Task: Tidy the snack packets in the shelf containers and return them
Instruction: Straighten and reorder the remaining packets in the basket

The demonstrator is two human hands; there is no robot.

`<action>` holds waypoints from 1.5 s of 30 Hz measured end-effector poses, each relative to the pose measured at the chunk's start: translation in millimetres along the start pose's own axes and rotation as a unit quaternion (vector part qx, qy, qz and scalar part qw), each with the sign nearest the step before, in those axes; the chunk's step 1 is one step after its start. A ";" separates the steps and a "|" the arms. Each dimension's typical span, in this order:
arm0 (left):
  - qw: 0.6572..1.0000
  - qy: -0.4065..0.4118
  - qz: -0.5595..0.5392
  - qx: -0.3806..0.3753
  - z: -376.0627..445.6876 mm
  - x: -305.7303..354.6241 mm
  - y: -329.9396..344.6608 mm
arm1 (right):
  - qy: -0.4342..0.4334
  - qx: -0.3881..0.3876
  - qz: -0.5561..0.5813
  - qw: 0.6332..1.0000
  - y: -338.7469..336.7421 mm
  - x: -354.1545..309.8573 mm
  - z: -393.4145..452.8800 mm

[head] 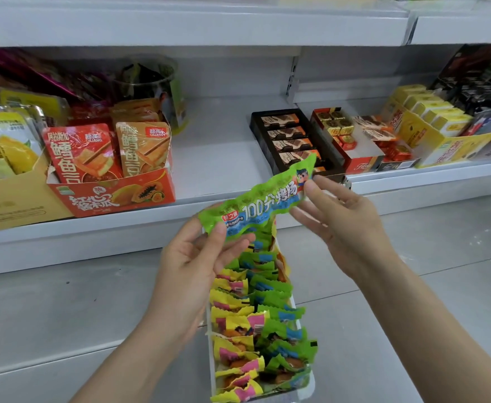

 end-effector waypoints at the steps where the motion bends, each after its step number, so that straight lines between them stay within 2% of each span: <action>1: 0.997 0.045 0.063 -0.006 0.1 11.0 1.5 | 0.042 -0.020 0.039 0.998 2.4 8.0 0.5; 2: 0.986 0.096 0.137 -0.015 -0.7 23.4 4.1 | 0.080 -0.044 0.080 0.993 6.3 13.5 0.0; 4: 0.938 0.191 0.285 -0.044 -4.7 41.9 11.3 | 0.118 -0.082 0.113 0.983 12.2 14.9 -1.9; 6: 0.885 0.242 0.392 -0.066 -9.6 46.6 16.5 | 0.100 -0.090 0.075 0.988 11.5 10.7 -0.5; 7: 0.880 0.236 0.405 -0.070 -10.4 43.7 16.3 | 0.079 -0.084 0.058 0.992 9.3 8.0 1.3; 8: 0.894 0.212 0.389 -0.071 -9.8 38.7 14.9 | 0.058 -0.079 0.054 0.994 8.4 4.6 1.8; 9: 0.922 0.169 0.341 -0.073 -8.3 31.8 12.4 | 0.039 -0.076 0.055 0.995 8.3 1.6 1.6; 11: 0.978 0.053 0.186 -0.085 -4.6 14.1 8.7 | 0.006 -0.065 0.056 0.996 6.7 -5.0 1.6; 13: 0.993 -0.057 0.051 -0.095 -4.7 -3.5 6.6 | -0.015 -0.051 0.051 0.997 3.7 -10.0 1.5; 15: 0.990 -0.110 0.004 -0.083 -5.5 -11.9 4.1 | -0.020 -0.042 0.053 0.997 1.5 -10.6 2.1; 19: 0.992 -0.109 0.068 -0.007 0.5 -14.1 -4.4 | -0.017 -0.049 0.058 0.997 5.8 -5.3 -0.4; 25: 0.991 -0.084 0.103 0.014 1.9 -13.5 -13.6 | -0.001 -0.048 0.064 0.997 6.9 1.2 0.1; 33: 0.990 -0.125 -0.066 0.023 -1.0 -26.1 -6.4 | 0.036 -0.082 0.133 0.987 15.6 3.7 0.5; 35: 0.996 -0.080 -0.033 0.030 3.1 -16.9 -7.6 | 0.040 -0.090 0.106 0.989 16.1 1.6 1.1; 38: 0.991 0.051 0.105 0.069 13.1 16.4 -17.1 | 0.071 -0.108 0.032 0.991 13.4 -3.1 1.2; 42: 0.952 0.202 0.229 0.033 22.7 55.5 -11.4 | 0.160 -0.182 0.087 0.966 13.2 -15.9 -9.7; 45: 0.912 0.271 0.309 -0.007 23.2 64.7 0.6 | 0.163 -0.146 0.084 0.972 1.1 -27.3 -9.5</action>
Point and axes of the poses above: each hand's wrist, its own z-axis towards the middle knuckle, its own y-axis out of the palm, x = y × z, the point moved 9 cm from there along z, towards the middle knuckle, and after that the axes turned 1 degree about z, right-handed, at the moved point
